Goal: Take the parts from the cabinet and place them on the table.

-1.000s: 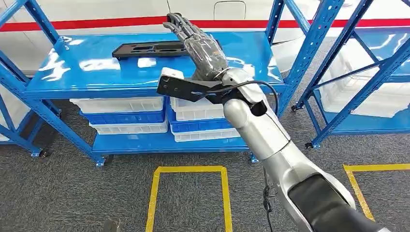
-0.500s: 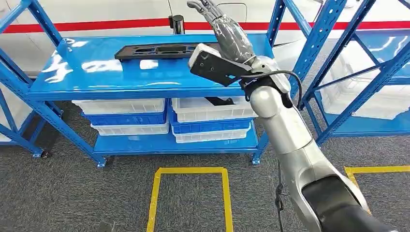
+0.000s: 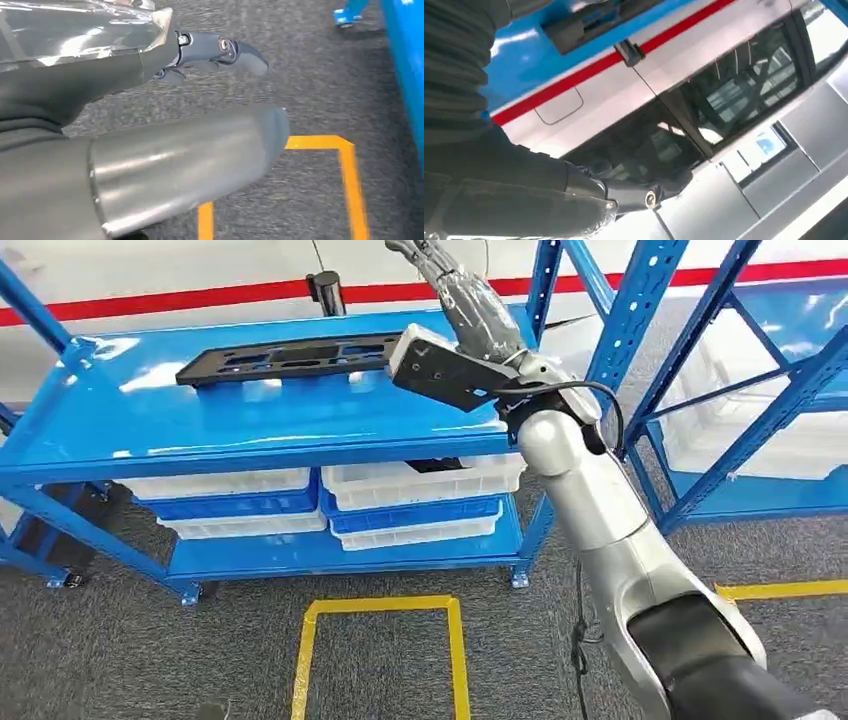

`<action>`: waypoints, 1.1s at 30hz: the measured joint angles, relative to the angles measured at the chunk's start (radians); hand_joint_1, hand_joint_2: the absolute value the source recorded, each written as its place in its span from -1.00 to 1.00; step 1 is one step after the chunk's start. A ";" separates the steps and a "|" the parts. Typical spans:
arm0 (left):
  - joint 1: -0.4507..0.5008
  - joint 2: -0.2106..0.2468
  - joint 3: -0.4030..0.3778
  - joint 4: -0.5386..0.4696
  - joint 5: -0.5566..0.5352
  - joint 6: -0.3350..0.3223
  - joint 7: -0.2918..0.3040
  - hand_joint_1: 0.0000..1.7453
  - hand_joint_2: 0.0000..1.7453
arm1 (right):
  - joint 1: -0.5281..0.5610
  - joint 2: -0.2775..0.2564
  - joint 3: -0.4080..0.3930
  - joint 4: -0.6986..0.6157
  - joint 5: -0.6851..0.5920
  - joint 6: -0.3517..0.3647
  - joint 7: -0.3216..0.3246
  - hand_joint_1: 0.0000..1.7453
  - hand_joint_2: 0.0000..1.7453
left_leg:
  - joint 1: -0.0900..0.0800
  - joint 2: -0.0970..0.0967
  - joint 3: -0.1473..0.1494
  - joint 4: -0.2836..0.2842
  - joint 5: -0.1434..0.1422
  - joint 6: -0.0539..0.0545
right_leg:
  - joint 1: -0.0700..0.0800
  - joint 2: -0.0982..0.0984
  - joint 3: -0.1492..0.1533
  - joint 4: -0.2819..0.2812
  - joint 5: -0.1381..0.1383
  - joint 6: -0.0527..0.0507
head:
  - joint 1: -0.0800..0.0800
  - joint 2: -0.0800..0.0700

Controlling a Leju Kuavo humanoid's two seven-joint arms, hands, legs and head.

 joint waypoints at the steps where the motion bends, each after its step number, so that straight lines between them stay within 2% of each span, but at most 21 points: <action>1: -0.001 -0.001 0.000 0.000 0.000 -0.002 0.000 -1.00 -1.00 | 0.000 0.001 0.002 0.006 0.000 -0.002 -0.006 -1.00 1.00 | -0.004 -0.006 -0.070 0.095 0.009 -0.002 | 0.002 0.003 0.017 -0.009 -0.007 -0.004 | -0.002 0.000; 3: 0.002 -0.001 -0.001 0.000 0.000 -0.002 0.001 -1.00 -1.00 | 0.010 0.002 0.007 0.024 0.000 -0.004 -0.011 -1.00 1.00 | -0.012 -0.011 -0.180 0.189 -0.069 0.001 | 0.009 0.013 0.056 -0.029 -0.026 -0.015 | -0.003 0.000; 5: 0.003 0.001 0.000 0.000 0.001 -0.002 0.002 -1.00 -1.00 | 0.012 0.002 0.009 0.034 0.000 -0.005 -0.014 -1.00 1.00 | -0.030 -0.014 -0.244 0.172 -0.151 0.023 | 0.017 0.025 0.095 -0.040 -0.048 -0.021 | -0.004 0.000; 6: 0.003 0.002 0.000 0.000 0.001 -0.002 0.002 -1.00 -1.00 | 0.012 0.002 0.010 0.038 0.000 -0.006 -0.015 -1.00 1.00 | -0.042 -0.016 -0.255 0.130 -0.152 0.038 | 0.022 0.031 0.113 -0.044 -0.059 -0.023 | -0.004 0.000; 7: 0.004 0.004 0.000 0.000 0.001 -0.002 0.002 -1.00 -1.00 | 0.012 0.002 0.011 0.042 0.000 -0.006 -0.015 -1.00 1.00 | -0.058 -0.019 -0.254 0.064 -0.117 0.064 | 0.029 0.035 0.131 -0.049 -0.071 -0.025 | -0.005 0.000; 8: 0.005 0.005 0.000 0.001 0.001 -0.002 0.002 -1.00 -1.00 | 0.012 0.002 0.011 0.048 0.000 -0.006 -0.016 -1.00 1.00 | -0.078 -0.027 -0.247 -0.017 -0.040 0.097 | 0.038 0.039 0.147 -0.057 -0.080 -0.028 | -0.006 0.000; 9: 0.007 0.013 0.000 0.001 0.002 -0.002 0.002 -1.00 -1.00 | 0.016 0.001 0.012 0.056 0.000 -0.007 -0.018 -1.00 1.00 | -0.107 -0.051 -0.233 -0.116 0.112 0.148 | 0.032 0.043 0.167 -0.068 -0.089 -0.035 | -0.005 0.000; 10: 0.011 0.018 -0.001 0.002 0.002 -0.002 0.002 -1.00 -1.00 | 0.017 -0.004 0.013 0.066 0.000 -0.009 -0.022 -1.00 1.00 | -0.133 -0.084 -0.208 -0.203 0.241 0.168 | 0.050 0.054 0.186 -0.075 -0.100 -0.026 | -0.003 0.000; 11: 0.011 0.025 -0.001 0.001 0.003 -0.001 0.002 -1.00 -1.00 | 0.022 -0.002 0.015 0.071 0.000 -0.010 -0.024 -1.00 1.00 | -0.126 -0.092 -0.193 -0.185 0.222 0.171 | 0.046 0.056 0.199 -0.091 -0.108 -0.023 | -0.005 0.000; 14: 0.001 0.022 0.000 -0.002 0.012 0.000 0.005 -1.00 -1.00 | -0.017 0.010 0.019 0.076 -0.002 -0.017 -0.040 -1.00 1.00 | -0.124 -0.064 -0.149 -0.204 0.187 0.159 | 0.060 0.055 0.212 -0.054 -0.094 -0.010 | -0.007 0.000; 16: -0.006 0.016 0.000 -0.001 0.016 -0.003 0.007 -1.00 -1.00 | -0.029 0.011 0.021 0.086 -0.003 -0.021 -0.046 -1.00 1.00 | -0.117 -0.062 -0.122 -0.209 0.172 0.154 | 0.065 0.019 0.132 0.089 -0.087 -0.010 | -0.007 0.000; 18: -0.007 0.011 -0.001 0.000 0.022 -0.006 0.008 -1.00 -1.00 | -0.018 0.012 0.027 0.105 -0.003 -0.023 -0.050 -1.00 1.00 | -0.112 -0.060 -0.101 -0.209 0.148 0.150 | 0.065 0.017 0.048 0.201 -0.156 -0.021 | -0.006 0.000; 20: -0.006 0.007 -0.001 0.002 0.025 -0.006 0.009 -1.00 -1.00 | -0.011 0.009 0.029 0.125 -0.005 -0.029 -0.055 -1.00 1.00 | -0.107 -0.060 -0.084 -0.209 0.128 0.142 | 0.057 0.016 -0.008 0.217 -0.227 -0.025 | -0.006 0.000; 21: -0.005 0.006 -0.001 0.002 0.027 -0.005 0.010 -1.00 -1.00 | -0.011 0.010 0.031 0.130 -0.006 -0.030 -0.059 -1.00 1.00 | -0.103 -0.061 -0.076 -0.209 0.121 0.137 | 0.051 0.016 -0.015 0.184 -0.216 -0.013 | -0.006 0.000; 22: -0.005 0.006 -0.001 0.002 0.032 -0.004 0.010 -1.00 -1.00 | -0.011 0.010 0.032 0.137 -0.009 -0.032 -0.062 -1.00 1.00 | -0.100 -0.061 -0.066 -0.208 0.111 0.131 | 0.040 0.015 -0.008 0.109 -0.163 0.016 | -0.006 0.000; 24: -0.005 0.008 -0.001 0.002 0.033 -0.001 0.010 -1.00 -1.00 | -0.010 0.009 0.035 0.150 -0.012 -0.036 -0.065 -1.00 1.00 | -0.094 -0.061 -0.056 -0.199 0.093 0.118 | 0.018 0.007 0.019 -0.063 -0.011 0.076 | -0.006 0.000; 25: -0.003 0.011 -0.001 0.003 0.033 0.001 0.009 -1.00 -1.00 | -0.005 0.004 0.035 0.161 -0.015 -0.040 -0.067 -1.00 1.00 | -0.094 -0.062 -0.052 -0.189 0.083 0.109 | 0.030 -0.008 0.015 -0.064 0.019 0.072 | -0.007 0.000; 26: -0.003 0.012 -0.001 0.003 0.033 0.002 0.008 -1.00 -1.00 | -0.004 0.005 0.036 0.164 -0.016 -0.042 -0.068 -1.00 1.00 | -0.094 -0.063 -0.059 -0.178 0.074 0.103 | 0.036 -0.005 0.033 -0.070 0.010 0.038 | -0.006 0.000; 27: -0.003 0.012 -0.001 0.003 0.032 0.004 0.007 -1.00 -1.00 | -0.003 0.007 0.036 0.165 -0.016 -0.044 -0.069 -1.00 1.00 | -0.092 -0.061 -0.066 -0.166 0.065 0.100 | 0.032 -0.002 0.030 -0.059 0.021 0.021 | -0.007 0.000; 30: -0.007 0.012 -0.002 0.002 0.032 0.006 0.005 -1.00 -1.00 | -0.024 0.017 0.035 0.164 -0.018 -0.050 -0.072 -1.00 1.00 | -0.088 -0.052 -0.072 -0.147 0.042 0.080 | 0.027 0.002 0.047 -0.059 0.014 0.000 | -0.007 0.000; 33: -0.011 0.007 -0.003 0.002 0.032 0.013 0.003 -1.00 -1.00 | -0.030 0.019 0.036 0.165 -0.019 -0.051 -0.074 -1.00 1.00 | -0.068 -0.027 -0.190 0.084 -0.036 0.046 | 0.028 0.002 0.072 -0.060 -0.003 -0.028 | -0.011 0.000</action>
